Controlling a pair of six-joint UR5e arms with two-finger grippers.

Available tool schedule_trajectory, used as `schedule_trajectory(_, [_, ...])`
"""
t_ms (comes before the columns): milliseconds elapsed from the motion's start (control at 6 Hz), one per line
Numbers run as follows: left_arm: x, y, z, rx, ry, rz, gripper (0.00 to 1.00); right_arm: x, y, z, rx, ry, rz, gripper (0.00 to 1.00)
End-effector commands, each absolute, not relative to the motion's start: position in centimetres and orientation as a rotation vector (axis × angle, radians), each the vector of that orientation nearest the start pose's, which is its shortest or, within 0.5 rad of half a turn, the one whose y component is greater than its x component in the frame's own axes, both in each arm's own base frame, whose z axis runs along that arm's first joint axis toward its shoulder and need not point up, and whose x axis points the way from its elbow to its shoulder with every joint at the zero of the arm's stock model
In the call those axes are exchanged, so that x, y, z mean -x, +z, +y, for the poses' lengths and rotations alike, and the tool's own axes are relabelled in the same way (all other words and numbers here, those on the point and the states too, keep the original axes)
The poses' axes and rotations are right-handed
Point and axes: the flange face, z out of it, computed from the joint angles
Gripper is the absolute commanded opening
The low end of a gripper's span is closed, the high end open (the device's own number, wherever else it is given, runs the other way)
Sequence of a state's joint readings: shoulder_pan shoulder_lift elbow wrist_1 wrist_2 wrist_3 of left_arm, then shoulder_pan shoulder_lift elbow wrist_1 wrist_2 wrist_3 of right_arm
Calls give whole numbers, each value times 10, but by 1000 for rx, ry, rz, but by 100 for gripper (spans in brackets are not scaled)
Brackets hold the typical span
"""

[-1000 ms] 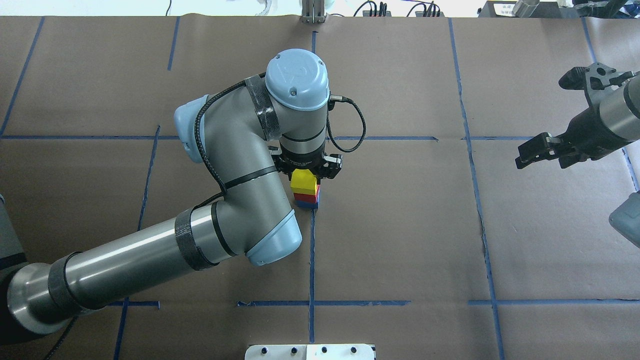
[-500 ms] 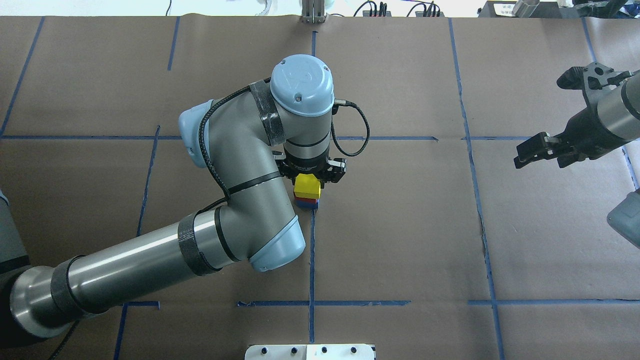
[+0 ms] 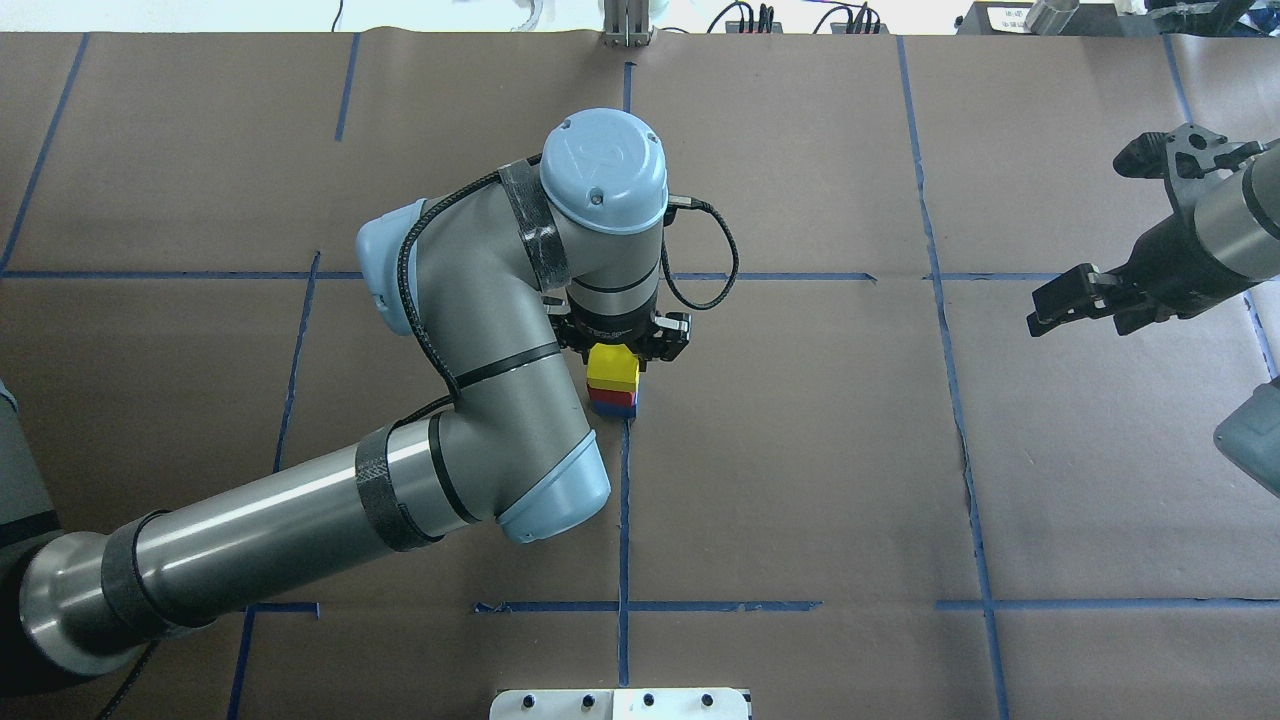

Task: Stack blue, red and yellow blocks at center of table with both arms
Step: 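Lower the yellow cube onto the red cube and open the left gripper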

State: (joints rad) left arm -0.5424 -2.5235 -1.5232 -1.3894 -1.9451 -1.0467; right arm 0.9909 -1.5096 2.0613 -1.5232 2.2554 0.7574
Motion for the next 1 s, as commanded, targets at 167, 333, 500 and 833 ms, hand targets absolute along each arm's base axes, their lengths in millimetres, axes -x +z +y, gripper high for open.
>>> schedule_trajectory(167, [-570,103,-457,-60,110,796,64,207,388,-444,-40,-39,-877,100])
schedule_trajectory(333, [-570,105,-459,-76,103,789,100,207,387,-444,-41,-41,-880,100])
schedule_trajectory(500, [-568,100,-458,-86,103,794,100,207,387,-444,-41,-41,-880,100])
schedule_trajectory(833, [-520,71,-455,-140,86,860,100,204,387,-444,-40,-37,-882,100])
